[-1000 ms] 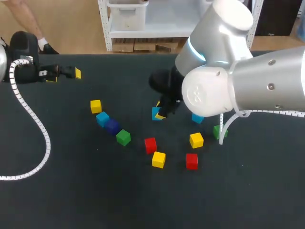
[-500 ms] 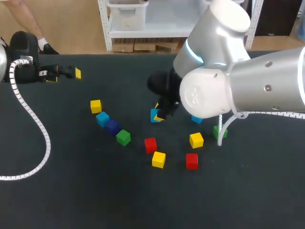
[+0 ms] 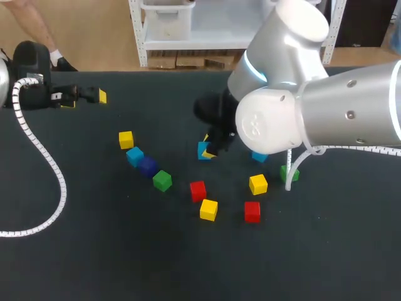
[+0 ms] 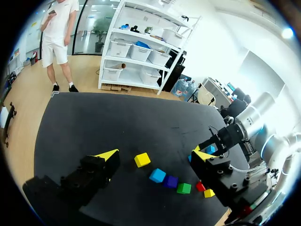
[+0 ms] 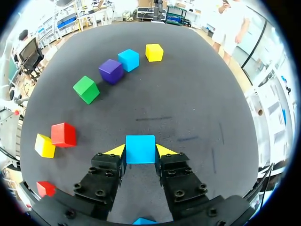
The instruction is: Place the blue cubes, place green cubes on the blue cubes, place the yellow cubes on the green cubes, then place the red cubes on the yellow cubes, and place purple cube on the red cubes.
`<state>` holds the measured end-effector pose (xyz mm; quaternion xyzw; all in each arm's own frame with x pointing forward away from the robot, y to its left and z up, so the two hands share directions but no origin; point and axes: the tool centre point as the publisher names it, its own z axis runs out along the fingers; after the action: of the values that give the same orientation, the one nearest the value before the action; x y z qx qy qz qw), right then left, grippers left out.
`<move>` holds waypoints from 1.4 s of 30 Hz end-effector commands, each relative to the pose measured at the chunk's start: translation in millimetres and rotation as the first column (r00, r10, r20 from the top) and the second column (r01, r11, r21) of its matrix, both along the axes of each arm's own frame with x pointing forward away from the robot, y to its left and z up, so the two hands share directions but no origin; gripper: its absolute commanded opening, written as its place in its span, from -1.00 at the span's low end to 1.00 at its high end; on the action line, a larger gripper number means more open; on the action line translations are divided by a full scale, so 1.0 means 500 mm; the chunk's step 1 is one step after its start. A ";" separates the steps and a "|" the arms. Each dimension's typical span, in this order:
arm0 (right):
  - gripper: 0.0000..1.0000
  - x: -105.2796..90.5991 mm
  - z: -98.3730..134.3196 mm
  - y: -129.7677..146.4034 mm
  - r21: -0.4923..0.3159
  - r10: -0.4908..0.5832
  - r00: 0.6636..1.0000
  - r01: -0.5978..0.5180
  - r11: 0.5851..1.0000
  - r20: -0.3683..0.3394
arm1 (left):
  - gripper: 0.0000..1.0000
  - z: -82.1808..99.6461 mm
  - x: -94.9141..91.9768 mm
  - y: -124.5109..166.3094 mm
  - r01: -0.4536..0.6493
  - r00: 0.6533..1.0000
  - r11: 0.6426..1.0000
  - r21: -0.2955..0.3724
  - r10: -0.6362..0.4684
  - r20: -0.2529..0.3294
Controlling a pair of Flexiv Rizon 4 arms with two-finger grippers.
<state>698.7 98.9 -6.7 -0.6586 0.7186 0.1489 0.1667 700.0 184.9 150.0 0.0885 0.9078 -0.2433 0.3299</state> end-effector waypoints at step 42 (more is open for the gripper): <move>1.00 -0.015 0.079 -0.112 -0.054 -0.197 0.980 0.198 0.979 0.037 | 1.00 0.000 0.000 0.000 0.000 1.000 1.000 0.000 0.000 0.000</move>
<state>704.7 53.8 25.2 -0.5990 0.7767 0.1213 0.1525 700.0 184.9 150.0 0.0885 0.9078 -0.2433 0.3299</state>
